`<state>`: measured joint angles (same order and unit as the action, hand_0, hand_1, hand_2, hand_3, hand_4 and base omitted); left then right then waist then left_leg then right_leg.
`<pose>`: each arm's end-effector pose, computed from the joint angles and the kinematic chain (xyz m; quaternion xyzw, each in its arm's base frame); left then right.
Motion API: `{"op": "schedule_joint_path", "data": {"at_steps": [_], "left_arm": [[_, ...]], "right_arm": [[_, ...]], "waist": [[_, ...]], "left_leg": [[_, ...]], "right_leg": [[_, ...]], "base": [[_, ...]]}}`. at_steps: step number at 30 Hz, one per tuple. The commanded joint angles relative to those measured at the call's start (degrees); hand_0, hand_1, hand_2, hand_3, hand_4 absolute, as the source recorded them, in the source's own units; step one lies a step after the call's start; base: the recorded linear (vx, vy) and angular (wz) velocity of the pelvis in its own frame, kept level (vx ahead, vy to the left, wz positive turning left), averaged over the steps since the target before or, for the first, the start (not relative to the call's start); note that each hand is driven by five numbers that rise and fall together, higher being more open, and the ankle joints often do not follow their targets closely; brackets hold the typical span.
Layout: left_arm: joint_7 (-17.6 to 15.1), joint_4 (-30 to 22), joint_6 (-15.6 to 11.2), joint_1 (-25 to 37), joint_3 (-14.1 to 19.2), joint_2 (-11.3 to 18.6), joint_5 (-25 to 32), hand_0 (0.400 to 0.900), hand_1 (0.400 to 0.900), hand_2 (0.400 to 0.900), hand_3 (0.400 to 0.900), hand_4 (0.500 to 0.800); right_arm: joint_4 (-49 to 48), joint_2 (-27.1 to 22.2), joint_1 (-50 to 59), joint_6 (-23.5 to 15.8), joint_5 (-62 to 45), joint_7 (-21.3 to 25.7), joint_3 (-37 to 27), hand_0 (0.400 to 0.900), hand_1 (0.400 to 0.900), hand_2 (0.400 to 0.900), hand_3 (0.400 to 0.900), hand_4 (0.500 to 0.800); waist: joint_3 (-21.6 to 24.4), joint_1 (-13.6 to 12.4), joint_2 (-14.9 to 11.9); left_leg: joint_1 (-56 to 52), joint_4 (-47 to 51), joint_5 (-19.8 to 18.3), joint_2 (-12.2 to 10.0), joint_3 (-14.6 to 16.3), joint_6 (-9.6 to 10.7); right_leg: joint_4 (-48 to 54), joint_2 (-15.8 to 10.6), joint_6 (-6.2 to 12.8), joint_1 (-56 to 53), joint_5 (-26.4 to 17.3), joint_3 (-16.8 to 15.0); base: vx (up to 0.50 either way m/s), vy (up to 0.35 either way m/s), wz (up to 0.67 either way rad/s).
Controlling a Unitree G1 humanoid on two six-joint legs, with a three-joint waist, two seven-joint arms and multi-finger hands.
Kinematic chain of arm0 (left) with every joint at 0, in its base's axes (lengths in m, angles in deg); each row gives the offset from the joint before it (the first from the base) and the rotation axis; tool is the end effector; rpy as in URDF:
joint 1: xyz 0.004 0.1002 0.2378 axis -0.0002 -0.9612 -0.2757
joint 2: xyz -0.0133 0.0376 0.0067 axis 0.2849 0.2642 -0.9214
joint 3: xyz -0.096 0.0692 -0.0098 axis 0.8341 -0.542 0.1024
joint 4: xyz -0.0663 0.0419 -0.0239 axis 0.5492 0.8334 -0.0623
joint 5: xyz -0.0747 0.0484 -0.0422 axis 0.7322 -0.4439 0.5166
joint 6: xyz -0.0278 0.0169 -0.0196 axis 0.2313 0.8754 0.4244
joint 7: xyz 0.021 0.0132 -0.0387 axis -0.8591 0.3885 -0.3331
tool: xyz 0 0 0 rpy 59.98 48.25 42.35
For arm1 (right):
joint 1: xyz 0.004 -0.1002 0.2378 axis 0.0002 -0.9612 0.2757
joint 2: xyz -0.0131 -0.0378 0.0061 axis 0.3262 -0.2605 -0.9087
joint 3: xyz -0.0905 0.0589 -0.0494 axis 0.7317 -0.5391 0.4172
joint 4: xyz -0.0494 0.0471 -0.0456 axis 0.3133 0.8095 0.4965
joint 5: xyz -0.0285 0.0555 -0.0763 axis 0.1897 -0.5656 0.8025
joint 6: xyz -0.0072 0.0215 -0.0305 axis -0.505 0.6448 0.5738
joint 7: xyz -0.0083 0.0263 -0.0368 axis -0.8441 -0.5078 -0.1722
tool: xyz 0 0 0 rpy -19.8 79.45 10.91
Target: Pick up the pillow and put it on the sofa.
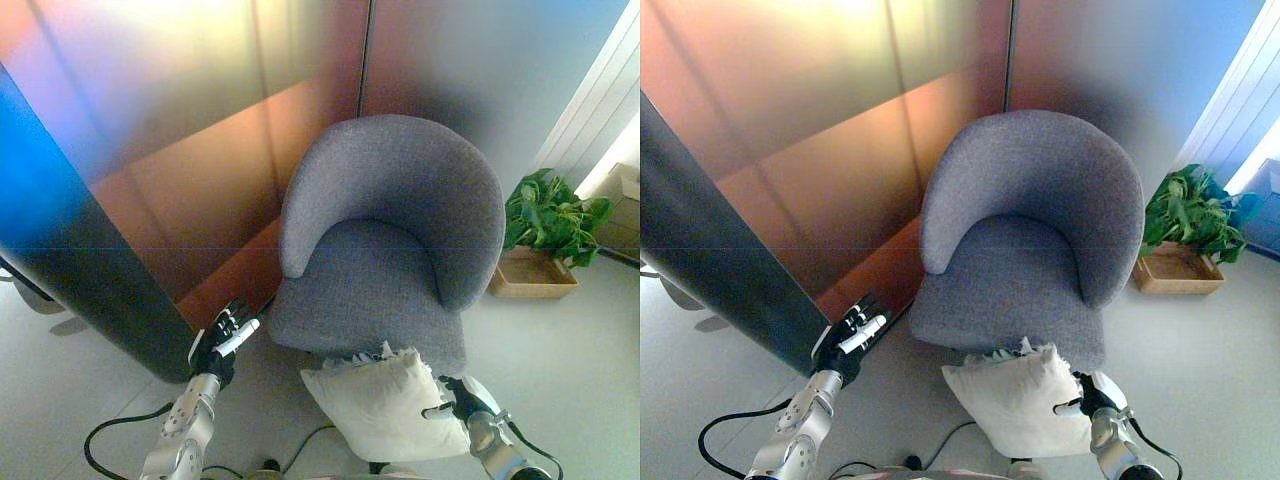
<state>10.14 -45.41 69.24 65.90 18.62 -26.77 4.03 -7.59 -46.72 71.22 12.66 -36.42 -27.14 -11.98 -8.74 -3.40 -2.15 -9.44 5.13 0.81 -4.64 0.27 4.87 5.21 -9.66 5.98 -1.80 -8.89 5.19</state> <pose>0.1504 0.2209 -0.0396 -0.1498 0.1721 0.0698 0.9711 0.1311 -0.2378 -0.0905 -0.4138 0.4214 0.0215 0.8067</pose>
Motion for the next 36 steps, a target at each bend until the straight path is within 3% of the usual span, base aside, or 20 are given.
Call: {"op": "schedule_joint_path", "data": {"at_steps": [1, 13, 18, 24, 36], "left_arm": [[1.3, -3.4, -3.4, 4.9, 0.1, 2.1, -1.1, 0.900, 0.900, 0.900, 0.900, 0.800], [2.3, -4.8, -4.2, 5.3, 0.0, 2.6, 0.7, 0.900, 0.900, 0.900, 0.900, 0.800], [1.5, -5.3, -5.2, 9.9, -1.3, 3.2, 1.6, 0.900, 0.900, 0.900, 0.900, 0.800], [0.0, -5.6, -6.6, 16.5, -2.8, 4.3, 3.3, 0.900, 0.900, 0.900, 0.900, 0.800], [0.0, -5.6, -7.7, 21.5, -4.1, 6.4, 4.8, 0.900, 0.900, 0.900, 0.900, 0.800]], "right_arm": [[0.2, -3.7, 6.2, -0.4, 0.9, 2.7, -1.3, 0.900, 0.900, 0.900, 0.900, 0.800], [1.5, -4.7, 7.1, -0.8, 0.3, 3.2, -1.2, 0.900, 0.900, 0.900, 0.900, 0.800], [6.0, -5.7, 13.1, -2.3, -2.7, 5.2, 0.6, 0.900, 0.900, 0.900, 0.900, 0.800], [9.7, -7.3, 22.7, -1.1, -4.8, 5.7, 3.0, 0.900, 0.900, 0.900, 0.900, 0.800], [14.3, -8.1, 30.6, -1.7, -6.9, 6.8, 4.5, 0.900, 0.900, 0.900, 0.900, 0.800]], "waist": [[0.1, -0.7, 0.0], [-1.5, -0.9, 0.1], [-5.5, -1.5, 0.6], [-10.8, -1.8, 1.1], [-15.6, -2.5, 1.2]], "left_leg": [[2.5, -3.8, -0.8, -1.5, -1.3, 0.9], [2.8, -4.4, -1.3, -1.9, -1.2, 0.9], [6.3, -5.8, -0.9, -2.0, -1.5, 0.9], [10.8, -7.5, -0.3, -1.8, -2.1, 1.1], [15.5, -10.1, -0.2, -1.3, -2.4, 1.1]], "right_leg": [[-2.0, -4.2, 6.06, -4.3, 2.6, 1.4], [-2.4, -4.1, 6.23, -3.6, 2.8, 1.1], [-3.5, -4.3, 6.06, -0.2, 2.4, 0.5], [-4.2, -4.3, 5.91, 3.5, 1.8, -0.5], [-4.1, -4.4, 5.91, 6.4, 0.8, -0.7]], "base": [[0.00, 0.000, 0.00], [0.00, 0.000, 0.00], [-0.17, -0.024, -0.01], [-0.18, -0.016, -0.01], [-0.08, -0.029, -0.01]]}}
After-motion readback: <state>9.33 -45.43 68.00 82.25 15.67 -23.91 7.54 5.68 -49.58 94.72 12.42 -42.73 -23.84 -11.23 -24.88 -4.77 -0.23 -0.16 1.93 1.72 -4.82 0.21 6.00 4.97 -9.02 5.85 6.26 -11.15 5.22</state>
